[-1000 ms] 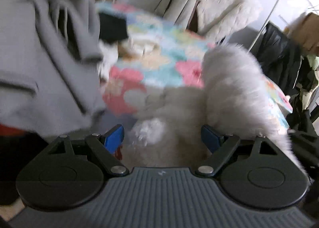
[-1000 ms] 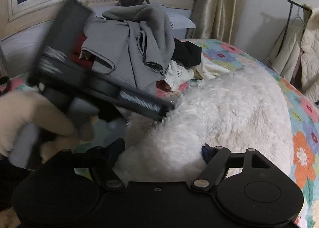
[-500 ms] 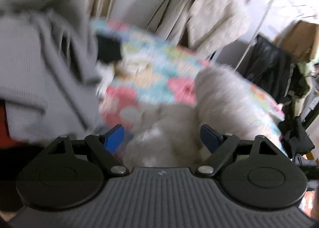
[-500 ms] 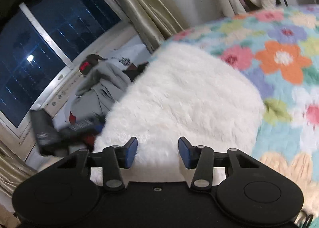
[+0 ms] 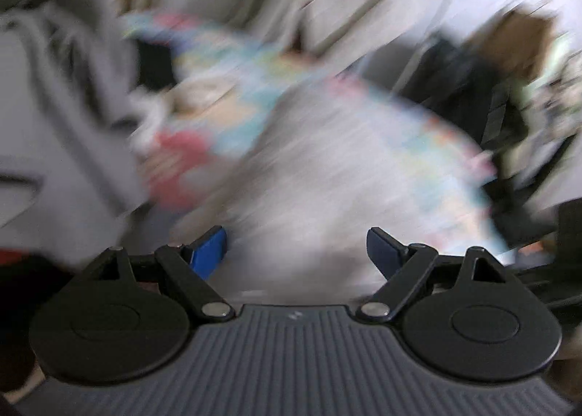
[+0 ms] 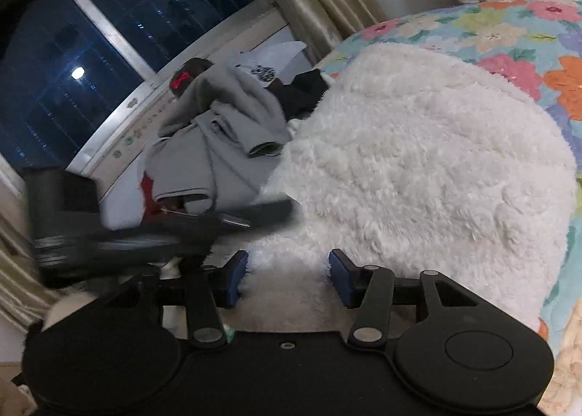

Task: Fold clothes

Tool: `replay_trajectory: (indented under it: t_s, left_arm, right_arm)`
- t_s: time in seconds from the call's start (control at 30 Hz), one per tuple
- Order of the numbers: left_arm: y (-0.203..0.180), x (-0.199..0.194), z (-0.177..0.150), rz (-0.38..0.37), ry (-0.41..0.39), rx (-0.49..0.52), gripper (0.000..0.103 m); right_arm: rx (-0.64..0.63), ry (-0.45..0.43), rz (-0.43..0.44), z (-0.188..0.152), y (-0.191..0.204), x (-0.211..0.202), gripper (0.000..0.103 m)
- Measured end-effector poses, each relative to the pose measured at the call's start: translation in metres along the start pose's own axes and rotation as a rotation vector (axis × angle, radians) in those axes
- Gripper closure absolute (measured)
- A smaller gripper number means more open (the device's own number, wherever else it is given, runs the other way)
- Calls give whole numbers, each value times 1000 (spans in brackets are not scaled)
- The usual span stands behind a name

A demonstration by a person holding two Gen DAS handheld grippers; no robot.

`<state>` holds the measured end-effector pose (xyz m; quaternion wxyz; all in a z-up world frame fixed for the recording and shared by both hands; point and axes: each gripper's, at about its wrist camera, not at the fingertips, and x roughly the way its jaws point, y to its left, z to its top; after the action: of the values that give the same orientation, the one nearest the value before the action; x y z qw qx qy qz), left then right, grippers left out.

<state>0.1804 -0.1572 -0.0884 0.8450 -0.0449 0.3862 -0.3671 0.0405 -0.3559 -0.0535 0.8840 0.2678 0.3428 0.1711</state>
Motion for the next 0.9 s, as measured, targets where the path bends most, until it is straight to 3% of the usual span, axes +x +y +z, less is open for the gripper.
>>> replay_trajectory:
  t_s: [0.03, 0.13, 0.3, 0.4, 0.57, 0.67, 0.7, 0.73, 0.83, 0.9]
  left_arm:
    - [3, 9, -1, 56, 41, -1, 12]
    - [9, 13, -4, 20, 73, -24, 8]
    - [-1, 14, -5, 53, 56, 25, 7]
    - [4, 21, -3, 53, 52, -1, 7]
    - [13, 29, -1, 46, 65, -40, 4]
    - [17, 18, 1, 34, 25, -60, 9]
    - [14, 7, 2, 5, -18, -49, 16]
    - [11, -4, 4, -24, -62, -37, 18]
    - [-4, -39, 9, -206, -178, 19, 18]
    - [-17, -47, 7, -285, -181, 74, 18]
  right_arm:
    - [-11, 9, 2, -3, 3, -1, 46]
    - [-53, 37, 17, -13, 10, -10, 45]
    - [-86, 75, 69, -25, 6, -25, 48]
    - [-99, 103, 95, -31, 1, -27, 54]
    - [-129, 144, 138, -42, -8, -27, 54]
    - [-67, 124, 176, -41, -20, -16, 54]
    - [-43, 117, 189, -40, -25, -13, 55]
    - [-41, 108, 190, -41, -24, -12, 54]
    - [-63, 80, 173, -42, -15, -14, 52]
    - [-85, 66, 175, -42, -7, -14, 50]
